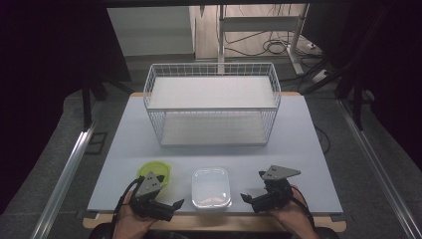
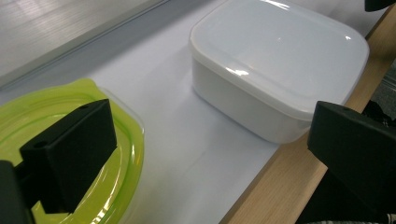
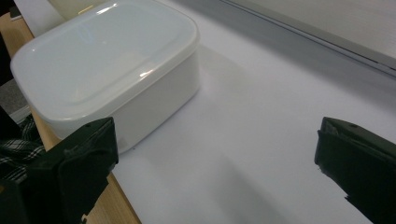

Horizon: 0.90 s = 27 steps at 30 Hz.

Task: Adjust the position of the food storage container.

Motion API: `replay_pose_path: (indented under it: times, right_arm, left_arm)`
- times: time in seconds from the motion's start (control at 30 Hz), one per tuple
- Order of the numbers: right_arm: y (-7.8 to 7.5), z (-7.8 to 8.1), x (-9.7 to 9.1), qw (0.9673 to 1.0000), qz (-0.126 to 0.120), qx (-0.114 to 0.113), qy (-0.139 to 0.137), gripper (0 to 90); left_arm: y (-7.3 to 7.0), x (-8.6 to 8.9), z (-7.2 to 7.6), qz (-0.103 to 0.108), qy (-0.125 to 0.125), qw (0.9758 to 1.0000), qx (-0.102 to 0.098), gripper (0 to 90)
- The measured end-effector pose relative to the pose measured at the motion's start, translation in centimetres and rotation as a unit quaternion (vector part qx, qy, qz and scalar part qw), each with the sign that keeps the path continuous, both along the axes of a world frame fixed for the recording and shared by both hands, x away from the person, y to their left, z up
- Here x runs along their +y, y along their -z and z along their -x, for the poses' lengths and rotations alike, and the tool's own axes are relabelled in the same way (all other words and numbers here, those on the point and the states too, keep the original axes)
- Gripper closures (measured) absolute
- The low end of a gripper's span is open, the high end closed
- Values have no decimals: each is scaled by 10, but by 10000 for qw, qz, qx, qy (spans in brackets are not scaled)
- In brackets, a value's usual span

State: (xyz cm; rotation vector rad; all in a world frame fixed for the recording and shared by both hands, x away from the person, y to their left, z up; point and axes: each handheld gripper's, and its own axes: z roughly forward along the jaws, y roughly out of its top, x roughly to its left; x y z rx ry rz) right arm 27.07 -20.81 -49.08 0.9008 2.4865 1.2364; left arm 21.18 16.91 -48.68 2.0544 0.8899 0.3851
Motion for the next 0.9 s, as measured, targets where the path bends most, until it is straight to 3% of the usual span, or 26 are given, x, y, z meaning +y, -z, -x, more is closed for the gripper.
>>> replay_pose_path:
  times: [0.13,0.6,0.9]
  right_arm:
    - [0,-1,0,10000,4,-19,79,8]
    - [3,-6,-6,9998,-3,44,168,38]
    - [5,-6,-6,9997,168,77,137,44]
  left_arm:
    - [1,-1,1,-66,-18,9999,-106,72]
    - [2,4,-1,64,-40,9999,-102,252]
    - [3,4,-3,95,-2,9999,-78,351]
